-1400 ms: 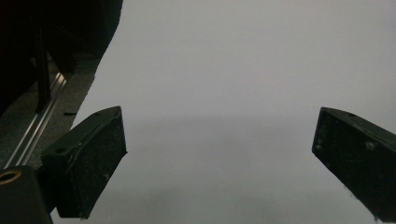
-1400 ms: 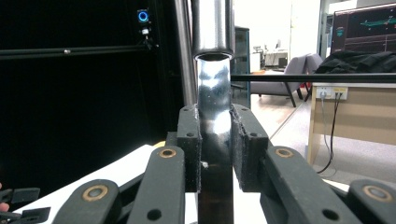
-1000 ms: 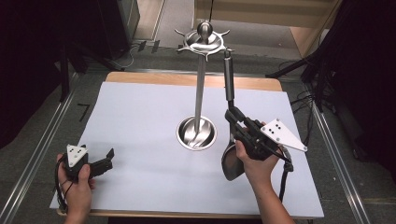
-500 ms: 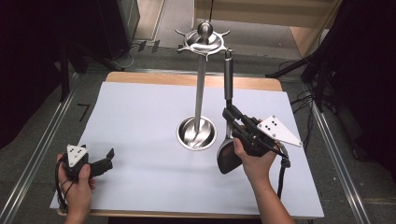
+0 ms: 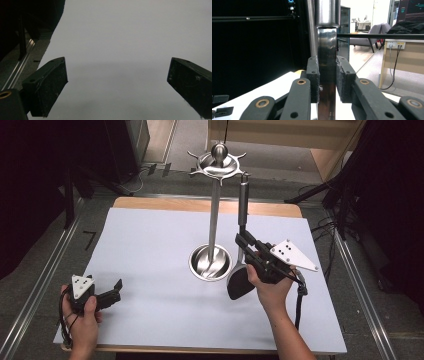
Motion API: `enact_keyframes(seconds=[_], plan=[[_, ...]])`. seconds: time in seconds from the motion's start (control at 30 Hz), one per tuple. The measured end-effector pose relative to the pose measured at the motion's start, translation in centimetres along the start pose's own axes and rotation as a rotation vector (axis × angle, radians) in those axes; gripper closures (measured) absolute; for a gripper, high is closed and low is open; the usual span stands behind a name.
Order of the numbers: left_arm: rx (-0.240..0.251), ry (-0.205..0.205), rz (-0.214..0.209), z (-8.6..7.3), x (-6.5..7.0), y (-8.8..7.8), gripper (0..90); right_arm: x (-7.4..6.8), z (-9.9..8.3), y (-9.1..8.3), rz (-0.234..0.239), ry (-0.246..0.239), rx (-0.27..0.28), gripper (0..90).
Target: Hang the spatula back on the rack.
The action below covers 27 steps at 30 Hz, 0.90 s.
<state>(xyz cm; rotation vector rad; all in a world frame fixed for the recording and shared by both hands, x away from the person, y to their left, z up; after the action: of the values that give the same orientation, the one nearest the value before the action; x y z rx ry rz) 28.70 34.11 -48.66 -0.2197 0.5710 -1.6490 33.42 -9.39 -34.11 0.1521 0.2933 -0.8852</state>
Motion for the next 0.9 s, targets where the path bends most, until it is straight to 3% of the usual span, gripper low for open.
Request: enact_keyframes(seconds=[0.23, 0.9], plan=[[0.001, 0.001, 0.0, 0.0, 0.0, 0.0, 3.7, 0.2, 0.1, 0.2, -0.023, -0.028, 0.001, 75.8], [0.002, 0.0, 0.001, 0.0, 0.0, 0.0, 3.7, 0.4, 0.0, 1.3, -0.011, -0.009, -0.023, 75.7]])
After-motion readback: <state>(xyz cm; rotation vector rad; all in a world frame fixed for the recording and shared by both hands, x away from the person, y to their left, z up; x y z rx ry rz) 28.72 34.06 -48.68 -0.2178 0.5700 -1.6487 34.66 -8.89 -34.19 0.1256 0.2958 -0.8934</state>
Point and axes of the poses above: each handheld gripper's, and its own axes: y roughly forward along the jaws, z roughly out of its top, x roughly to its right, the point moved 5 cm from there along y, roughly forward along the jaws, and after that the axes turned 11 degrees about y, right-handed, at the moved point
